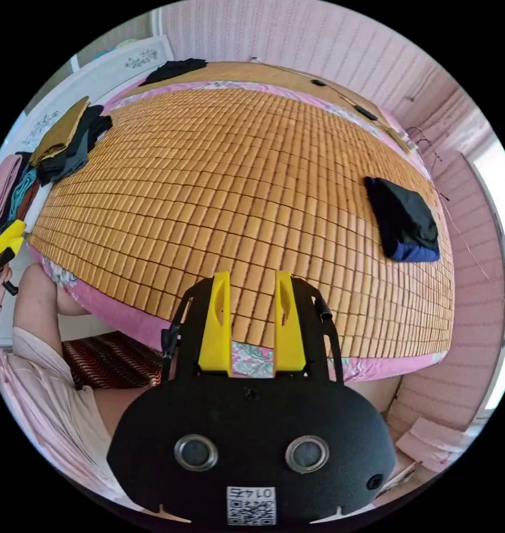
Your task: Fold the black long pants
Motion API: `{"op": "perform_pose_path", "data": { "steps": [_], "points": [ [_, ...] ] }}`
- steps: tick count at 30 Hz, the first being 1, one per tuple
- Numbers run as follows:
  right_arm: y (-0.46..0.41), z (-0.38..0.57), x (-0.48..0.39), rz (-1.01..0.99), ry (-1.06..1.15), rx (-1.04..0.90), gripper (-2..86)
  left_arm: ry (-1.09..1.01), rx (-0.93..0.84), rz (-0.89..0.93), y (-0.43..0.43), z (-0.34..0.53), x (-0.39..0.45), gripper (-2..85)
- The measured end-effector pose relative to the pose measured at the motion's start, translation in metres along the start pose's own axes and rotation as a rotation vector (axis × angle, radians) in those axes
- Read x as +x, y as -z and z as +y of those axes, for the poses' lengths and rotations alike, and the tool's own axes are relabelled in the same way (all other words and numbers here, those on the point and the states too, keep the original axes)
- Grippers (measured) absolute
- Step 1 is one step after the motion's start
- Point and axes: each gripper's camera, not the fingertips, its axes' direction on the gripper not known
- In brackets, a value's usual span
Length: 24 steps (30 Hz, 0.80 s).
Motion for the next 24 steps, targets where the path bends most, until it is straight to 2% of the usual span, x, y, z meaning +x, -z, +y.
{"op": "perform_pose_path", "data": {
  "steps": [3,7,12,17,21,24],
  "points": [
    [0.019,0.023,0.053,0.077,-0.203,0.149,9.4,-0.148,-0.094,0.144,-0.050,-0.057,0.024,6.6],
    [0.026,0.042,0.103,0.130,-0.403,0.315,7.9,-0.340,-0.137,0.188,-0.119,-0.137,0.057,6.4],
    [0.013,0.044,0.169,-0.064,-0.544,0.413,10.0,-0.431,-0.139,0.197,-0.199,-0.223,0.083,6.7],
    [0.002,0.011,0.235,-0.042,-0.564,0.376,11.2,-0.591,-0.042,0.121,-0.269,-0.284,0.123,8.8],
    [-0.012,-0.011,0.277,0.052,-0.556,0.264,9.6,-0.626,-0.094,0.027,-0.336,-0.319,0.164,10.3],
    [-0.010,-0.013,0.293,-0.019,-0.463,0.263,6.6,-0.647,-0.151,0.000,-0.374,-0.331,0.195,11.5]
  ]
}}
